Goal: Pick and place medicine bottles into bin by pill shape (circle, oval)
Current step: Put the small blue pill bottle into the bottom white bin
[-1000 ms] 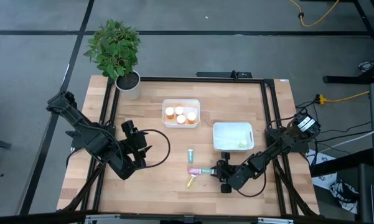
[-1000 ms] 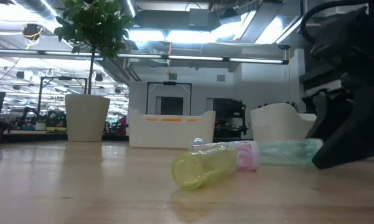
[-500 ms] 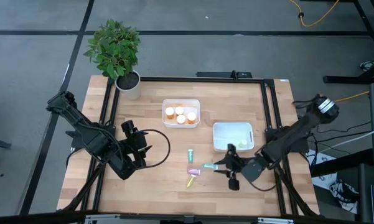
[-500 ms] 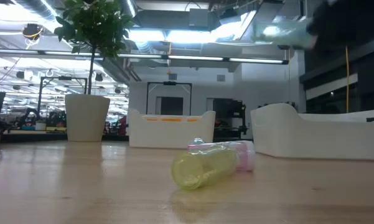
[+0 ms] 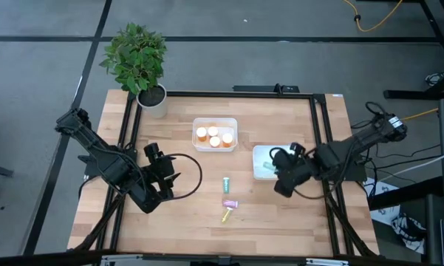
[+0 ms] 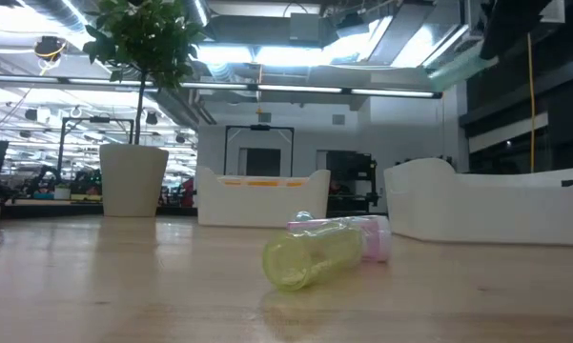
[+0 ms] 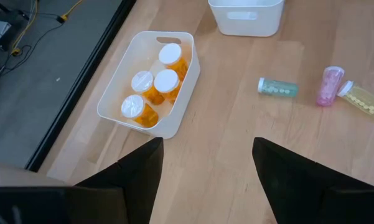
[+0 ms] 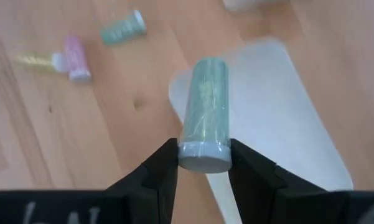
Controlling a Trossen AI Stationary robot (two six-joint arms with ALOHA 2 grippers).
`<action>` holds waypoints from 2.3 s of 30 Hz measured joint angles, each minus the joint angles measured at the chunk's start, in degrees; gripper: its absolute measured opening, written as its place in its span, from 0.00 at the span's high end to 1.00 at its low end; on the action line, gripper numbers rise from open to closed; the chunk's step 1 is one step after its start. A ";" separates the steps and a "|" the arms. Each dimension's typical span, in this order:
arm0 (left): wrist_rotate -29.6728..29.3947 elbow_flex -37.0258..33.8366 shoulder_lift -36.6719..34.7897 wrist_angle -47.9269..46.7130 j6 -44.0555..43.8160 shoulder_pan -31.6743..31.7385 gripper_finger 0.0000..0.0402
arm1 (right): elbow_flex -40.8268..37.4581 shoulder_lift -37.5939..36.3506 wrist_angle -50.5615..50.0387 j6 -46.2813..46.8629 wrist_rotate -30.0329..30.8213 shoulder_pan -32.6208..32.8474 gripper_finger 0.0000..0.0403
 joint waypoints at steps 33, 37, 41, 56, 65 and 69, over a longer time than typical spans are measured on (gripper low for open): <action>-0.04 0.00 0.00 0.01 0.04 0.00 0.40 | 0.11 19.78 -7.63 -20.28 -32.04 -24.85 0.68; -0.04 0.00 0.00 0.01 0.04 0.00 0.40 | 0.11 22.05 -9.19 -23.67 -33.00 -25.95 0.68; -0.04 0.00 0.00 0.01 0.04 0.00 0.40 | 0.11 23.64 -10.23 -27.74 -33.02 -26.58 0.68; -0.04 0.00 0.00 0.02 0.02 0.00 0.40 | 0.11 24.11 -11.77 -31.24 -32.48 -26.59 0.68; -0.02 0.00 0.00 0.01 0.02 0.00 0.40 | 0.11 24.11 -11.07 -34.30 -31.98 -26.59 0.68; -0.04 0.00 0.00 0.01 0.02 0.00 0.40 | 0.11 24.11 -10.39 -34.31 -30.56 -26.59 0.68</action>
